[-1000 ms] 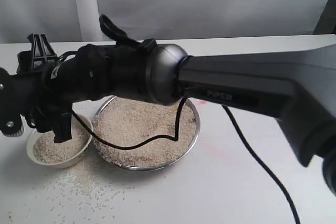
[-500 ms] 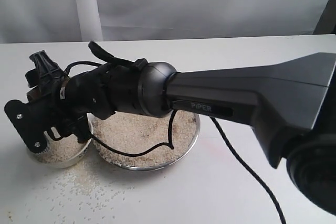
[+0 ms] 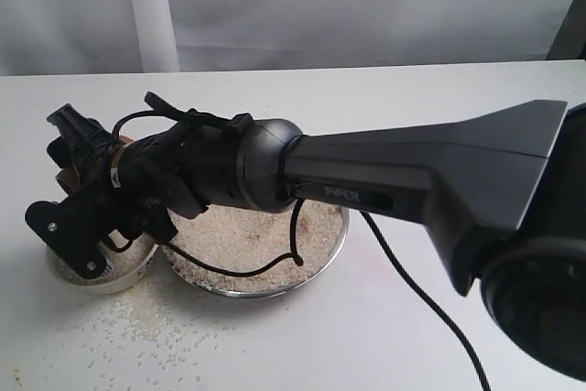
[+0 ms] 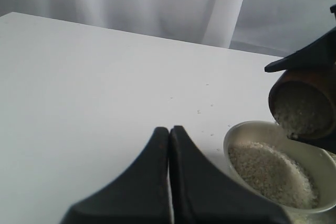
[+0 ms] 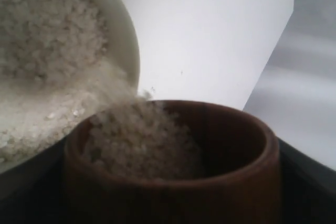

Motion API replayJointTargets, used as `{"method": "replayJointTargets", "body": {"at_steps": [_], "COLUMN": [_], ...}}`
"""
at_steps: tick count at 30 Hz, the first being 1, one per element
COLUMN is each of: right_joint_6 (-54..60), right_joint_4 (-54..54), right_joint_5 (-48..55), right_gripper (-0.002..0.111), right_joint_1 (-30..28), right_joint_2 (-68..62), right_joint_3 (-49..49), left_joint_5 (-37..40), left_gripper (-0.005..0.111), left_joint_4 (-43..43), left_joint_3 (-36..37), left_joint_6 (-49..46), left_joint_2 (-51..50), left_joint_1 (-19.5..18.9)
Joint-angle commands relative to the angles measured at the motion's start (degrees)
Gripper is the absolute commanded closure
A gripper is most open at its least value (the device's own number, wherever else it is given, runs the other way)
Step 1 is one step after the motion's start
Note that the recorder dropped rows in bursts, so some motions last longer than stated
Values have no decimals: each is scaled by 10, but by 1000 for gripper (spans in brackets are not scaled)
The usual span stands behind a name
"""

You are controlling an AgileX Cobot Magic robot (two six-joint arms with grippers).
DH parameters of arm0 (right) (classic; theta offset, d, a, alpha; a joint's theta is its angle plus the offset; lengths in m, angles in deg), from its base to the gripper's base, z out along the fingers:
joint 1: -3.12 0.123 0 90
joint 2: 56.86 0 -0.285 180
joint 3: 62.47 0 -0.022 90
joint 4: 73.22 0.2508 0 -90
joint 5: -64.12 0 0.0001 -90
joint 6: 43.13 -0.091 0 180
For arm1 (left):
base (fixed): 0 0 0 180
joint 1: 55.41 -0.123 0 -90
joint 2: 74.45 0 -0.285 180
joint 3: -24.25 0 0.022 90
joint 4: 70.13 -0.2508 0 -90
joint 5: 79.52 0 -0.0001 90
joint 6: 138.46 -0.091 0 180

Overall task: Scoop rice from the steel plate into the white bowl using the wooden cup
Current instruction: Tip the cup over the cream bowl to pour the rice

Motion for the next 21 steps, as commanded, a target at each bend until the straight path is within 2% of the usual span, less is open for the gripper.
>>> {"method": "replayJointTargets", "body": {"at_steps": [1,21], "right_joint_6": [-3,-2], "right_joint_4": [-23,-189], "right_joint_5": [-24,-23], "right_gripper": [108,108], "right_joint_1": [-7,-11], "right_joint_2": [-2,-2], "right_joint_3": [-5,-5], "left_joint_5": [-4,-4], "left_gripper": [107,107], "left_joint_4": [3,3], "left_joint_3": [-2,-2], "left_joint_6": [1,1], "left_joint_2": [1,1], "left_joint_1": [3,3]}}
